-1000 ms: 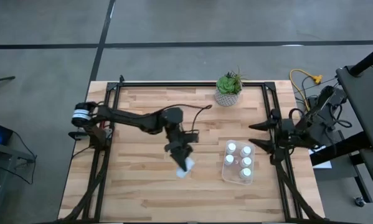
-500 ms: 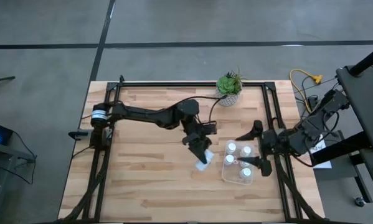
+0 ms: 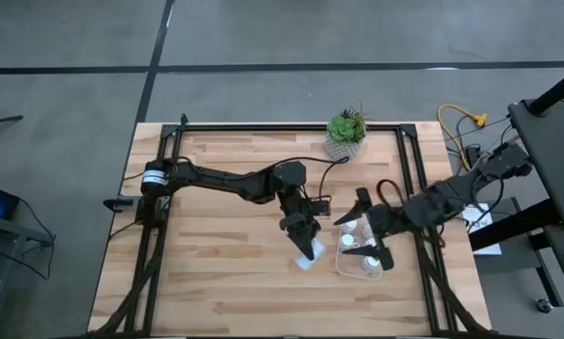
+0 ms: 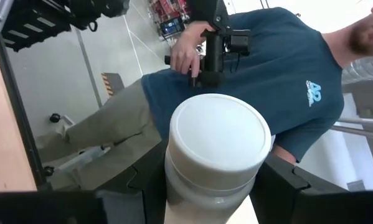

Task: Pick and place pill bottles into a basket
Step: Put the white medicine bottle into the transparent bin

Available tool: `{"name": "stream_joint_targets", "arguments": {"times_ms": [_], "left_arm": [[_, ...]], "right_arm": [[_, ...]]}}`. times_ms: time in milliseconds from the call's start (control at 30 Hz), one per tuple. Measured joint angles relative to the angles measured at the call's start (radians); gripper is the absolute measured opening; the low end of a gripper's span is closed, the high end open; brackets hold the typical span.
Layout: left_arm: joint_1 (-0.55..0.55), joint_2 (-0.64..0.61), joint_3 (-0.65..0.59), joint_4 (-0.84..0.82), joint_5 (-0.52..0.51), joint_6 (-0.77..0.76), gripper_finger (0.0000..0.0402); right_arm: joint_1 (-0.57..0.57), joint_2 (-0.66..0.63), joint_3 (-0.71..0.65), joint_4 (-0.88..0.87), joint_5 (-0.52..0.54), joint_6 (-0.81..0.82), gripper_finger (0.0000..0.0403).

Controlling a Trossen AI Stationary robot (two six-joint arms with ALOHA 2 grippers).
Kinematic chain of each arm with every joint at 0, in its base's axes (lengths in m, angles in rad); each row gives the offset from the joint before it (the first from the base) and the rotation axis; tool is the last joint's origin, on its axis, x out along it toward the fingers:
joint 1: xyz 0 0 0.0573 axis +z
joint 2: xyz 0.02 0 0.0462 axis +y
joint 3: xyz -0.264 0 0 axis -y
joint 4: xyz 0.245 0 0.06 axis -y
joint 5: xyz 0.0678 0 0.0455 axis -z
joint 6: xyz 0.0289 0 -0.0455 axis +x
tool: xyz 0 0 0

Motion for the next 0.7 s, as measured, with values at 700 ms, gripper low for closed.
{"name": "stream_joint_targets", "arguments": {"times_ms": [700], "left_arm": [[-0.02, -0.005, -0.004, -0.001, 0.018, 0.0, 0.0157]], "right_arm": [[-0.148, 0.245, 0.191, 0.02, -0.355, -0.143, 0.0326]]}}
